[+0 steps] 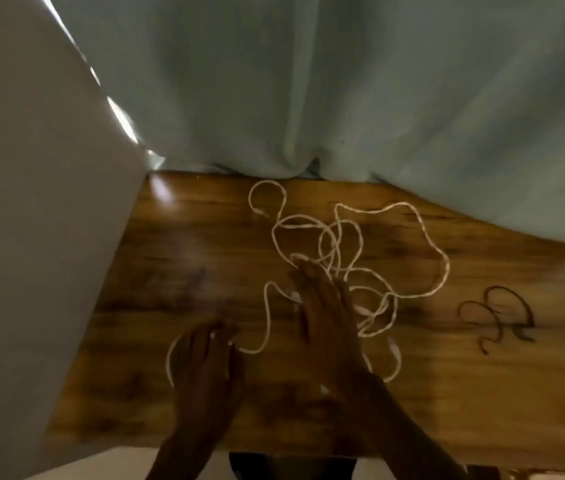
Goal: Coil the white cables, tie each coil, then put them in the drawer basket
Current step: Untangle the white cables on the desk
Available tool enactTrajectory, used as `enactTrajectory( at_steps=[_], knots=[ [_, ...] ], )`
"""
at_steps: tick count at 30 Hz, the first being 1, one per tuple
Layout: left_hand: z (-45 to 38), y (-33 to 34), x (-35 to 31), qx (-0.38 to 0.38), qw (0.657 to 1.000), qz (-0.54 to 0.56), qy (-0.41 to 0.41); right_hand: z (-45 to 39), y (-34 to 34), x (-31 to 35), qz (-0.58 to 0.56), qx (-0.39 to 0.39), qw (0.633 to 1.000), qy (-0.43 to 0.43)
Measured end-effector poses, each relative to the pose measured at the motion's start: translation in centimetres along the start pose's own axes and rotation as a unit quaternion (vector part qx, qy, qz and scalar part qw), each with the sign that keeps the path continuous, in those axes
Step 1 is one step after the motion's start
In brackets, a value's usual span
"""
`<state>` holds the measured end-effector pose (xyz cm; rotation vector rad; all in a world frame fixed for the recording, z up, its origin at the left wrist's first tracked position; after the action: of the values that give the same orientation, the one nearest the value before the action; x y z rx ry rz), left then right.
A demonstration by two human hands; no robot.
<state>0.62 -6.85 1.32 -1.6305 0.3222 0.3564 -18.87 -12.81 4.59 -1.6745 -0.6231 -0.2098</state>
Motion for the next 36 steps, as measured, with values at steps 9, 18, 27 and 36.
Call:
enactTrajectory(
  at_steps=[9, 18, 27, 36],
  knots=[
    [0.5, 5.1, 3.2, -0.024, 0.992, -0.103, -0.061, 0.9, 9.2, 1.3, 0.092, -0.001, 0.985, -0.147],
    [1.8, 3.7, 3.3, -0.155, 0.972, -0.152, -0.088, 1.5, 9.3, 1.4, 0.087, -0.092, 0.971, -0.203],
    [2.7, 2.4, 6.7, -0.233, 0.954, 0.006, -0.191, 2.0, 8.3, 1.4, 0.052, -0.086, 0.973, -0.206],
    [3.5, 1.8, 8.3, -0.284, 0.798, 0.528, -0.063, 3.9, 8.7, 3.8, 0.04, -0.015, 0.933, -0.358]
  ],
)
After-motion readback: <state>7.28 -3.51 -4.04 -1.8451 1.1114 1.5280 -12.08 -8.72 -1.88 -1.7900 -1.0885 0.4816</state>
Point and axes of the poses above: each hand's wrist, its own z-axis away from the middle knuckle, its own y-axis out of the palm, x = y × z, the point moved 7 cm from there along -z, towards the middle knuckle, and after that the axes turned 7 degrees about x, right-handed, at the moved point
